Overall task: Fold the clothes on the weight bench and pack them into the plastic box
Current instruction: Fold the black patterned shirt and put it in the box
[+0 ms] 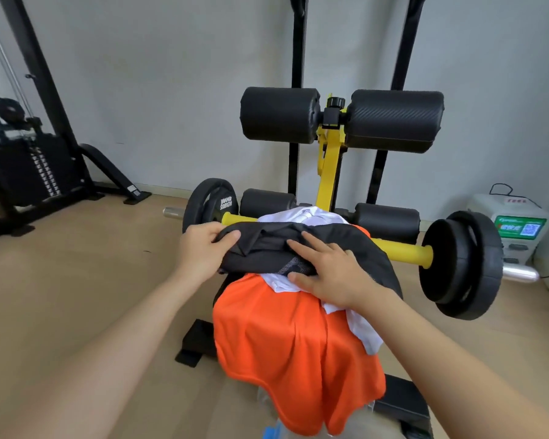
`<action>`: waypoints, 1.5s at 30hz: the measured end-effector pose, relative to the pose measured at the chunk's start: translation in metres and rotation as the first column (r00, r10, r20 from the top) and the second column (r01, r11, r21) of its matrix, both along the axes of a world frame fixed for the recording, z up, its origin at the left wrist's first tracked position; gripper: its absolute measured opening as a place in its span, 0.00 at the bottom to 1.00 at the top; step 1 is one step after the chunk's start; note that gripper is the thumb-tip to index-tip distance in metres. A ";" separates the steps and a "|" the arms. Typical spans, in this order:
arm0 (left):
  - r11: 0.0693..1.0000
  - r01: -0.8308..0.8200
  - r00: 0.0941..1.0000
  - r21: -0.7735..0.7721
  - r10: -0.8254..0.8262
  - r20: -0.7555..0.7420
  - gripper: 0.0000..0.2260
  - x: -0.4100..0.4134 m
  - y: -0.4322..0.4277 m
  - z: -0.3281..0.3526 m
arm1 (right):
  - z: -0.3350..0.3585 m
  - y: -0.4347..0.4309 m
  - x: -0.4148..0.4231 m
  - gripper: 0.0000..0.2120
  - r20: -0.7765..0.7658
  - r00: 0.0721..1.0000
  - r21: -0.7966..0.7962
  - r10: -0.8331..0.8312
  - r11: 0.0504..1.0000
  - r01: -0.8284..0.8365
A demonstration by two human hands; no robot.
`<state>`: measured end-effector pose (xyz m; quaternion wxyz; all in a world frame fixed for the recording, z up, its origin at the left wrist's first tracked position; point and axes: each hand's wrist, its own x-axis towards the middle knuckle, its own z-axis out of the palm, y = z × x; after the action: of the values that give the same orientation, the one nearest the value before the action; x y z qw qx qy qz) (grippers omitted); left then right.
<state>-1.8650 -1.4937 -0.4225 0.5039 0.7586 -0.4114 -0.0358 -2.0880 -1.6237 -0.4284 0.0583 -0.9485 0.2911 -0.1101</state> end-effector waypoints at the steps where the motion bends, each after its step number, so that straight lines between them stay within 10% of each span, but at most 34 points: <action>1: 0.999 -0.026 0.999 -0.029 0.026 -0.020 0.11 0.002 -0.005 0.001 | 0.000 0.000 -0.001 0.31 0.010 1.000 -0.007 -0.003 1.000 0.003; 9: 0.923 -0.376 0.926 0.075 0.378 -0.011 0.09 0.011 -0.017 -0.009 | -0.004 0.001 -0.010 0.39 0.047 0.999 -0.080 0.023 0.997 -0.019; 13: 0.993 -0.105 0.976 -0.056 0.113 0.186 0.07 0.000 -0.012 -0.012 | -0.003 -0.002 -0.025 0.33 0.154 0.988 -0.096 0.012 0.995 0.003; 18: 0.941 0.279 0.841 0.193 -0.336 0.424 0.14 -0.028 -0.008 -0.011 | 0.001 -0.017 -0.053 0.24 0.222 0.974 -0.044 -0.038 0.998 0.049; 26: 0.735 0.202 0.876 0.647 -0.431 0.216 0.26 -0.037 -0.013 -0.016 | 0.002 -0.035 -0.088 0.11 0.427 0.891 0.326 -0.151 0.945 0.004; 34: 0.807 0.056 0.846 0.588 -0.351 0.401 0.36 -0.058 -0.018 -0.004 | -0.023 -0.061 -0.149 0.10 0.348 0.894 0.451 -0.281 0.886 0.103; 45: 0.813 0.425 0.687 0.398 -0.576 0.443 0.29 -0.152 -0.054 -0.008 | -0.076 -0.051 -0.136 0.35 0.359 0.831 0.475 -0.425 0.850 0.229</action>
<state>-2.0174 -1.5473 -0.4304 0.2305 0.6533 -0.7211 -0.0102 -2.2243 -1.6748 -0.5041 0.3028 -0.7965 0.4475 -0.2715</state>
